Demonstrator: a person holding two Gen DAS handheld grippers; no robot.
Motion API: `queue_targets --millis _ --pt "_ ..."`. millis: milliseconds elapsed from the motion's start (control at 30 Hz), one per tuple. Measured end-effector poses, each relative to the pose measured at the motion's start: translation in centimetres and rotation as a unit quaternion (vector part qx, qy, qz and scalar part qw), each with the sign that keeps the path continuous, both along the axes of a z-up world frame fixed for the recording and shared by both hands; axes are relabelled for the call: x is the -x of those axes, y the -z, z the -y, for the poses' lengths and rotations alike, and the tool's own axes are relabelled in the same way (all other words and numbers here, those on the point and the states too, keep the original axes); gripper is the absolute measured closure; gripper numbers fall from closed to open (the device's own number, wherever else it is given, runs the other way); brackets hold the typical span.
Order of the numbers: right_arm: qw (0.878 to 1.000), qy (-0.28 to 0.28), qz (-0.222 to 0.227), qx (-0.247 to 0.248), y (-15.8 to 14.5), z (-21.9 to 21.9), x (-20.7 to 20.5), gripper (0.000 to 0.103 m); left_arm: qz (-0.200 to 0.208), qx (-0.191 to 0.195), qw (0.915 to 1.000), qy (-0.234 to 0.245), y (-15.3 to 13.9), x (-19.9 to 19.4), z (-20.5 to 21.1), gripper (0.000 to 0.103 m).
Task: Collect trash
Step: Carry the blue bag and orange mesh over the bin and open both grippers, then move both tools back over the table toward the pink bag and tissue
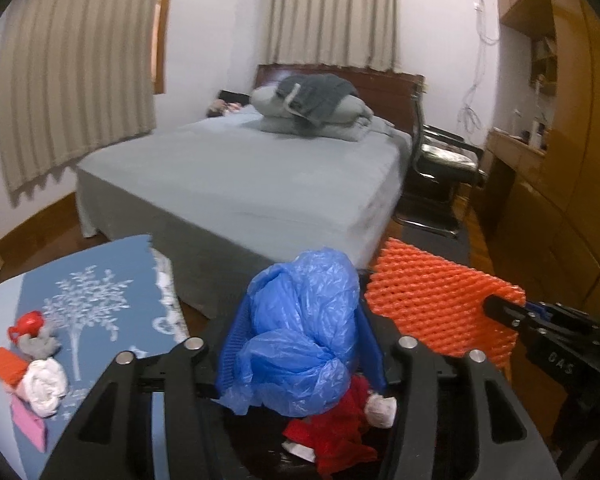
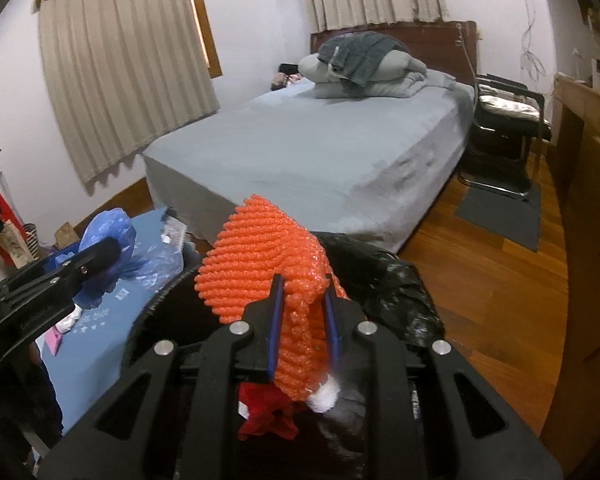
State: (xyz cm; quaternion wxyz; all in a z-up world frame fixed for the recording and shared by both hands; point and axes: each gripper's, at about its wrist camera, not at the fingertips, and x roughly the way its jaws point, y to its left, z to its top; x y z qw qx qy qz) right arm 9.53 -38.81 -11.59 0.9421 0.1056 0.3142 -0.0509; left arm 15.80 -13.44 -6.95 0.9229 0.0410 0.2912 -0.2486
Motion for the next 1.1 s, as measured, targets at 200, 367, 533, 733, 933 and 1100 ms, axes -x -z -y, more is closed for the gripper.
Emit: queue_targets --millis 200,367,533,733,933,1100 --pt "1.0 0.021 -0.008 0.001 0.7 1.2 0.3 0.052 -0.002 0.006 1.0 0.004 0.0 -0.1 -0.3 0.019" --pt "1.0 0.019 -0.001 0.004 0.7 1.3 0.4 0.023 0.005 0.007 0.9997 -0.023 -0.6 -0.4 -2.3 0.011" --pt "1.0 0.002 0.02 0.003 -0.2 -0.1 0.6 0.009 0.019 -0.001 0.9978 -0.064 -1.1 -0.4 -5.7 0.006" --pt "0.999 -0.035 0.023 0.004 -0.7 -3.6 -0.6 0.009 0.031 -0.016 0.9908 -0.131 -1.3 -0.7 -11.0 0.006" --pt "0.997 -0.077 0.03 -0.008 -1.0 -8.5 -2.6 0.009 0.031 -0.034 0.9799 -0.194 -0.3 -0.4 -16.5 0.006" --pt "0.993 -0.115 0.03 -0.013 -1.1 -13.0 -4.6 0.009 0.025 -0.04 0.9694 -0.241 0.7 -0.2 -21.3 0.006"
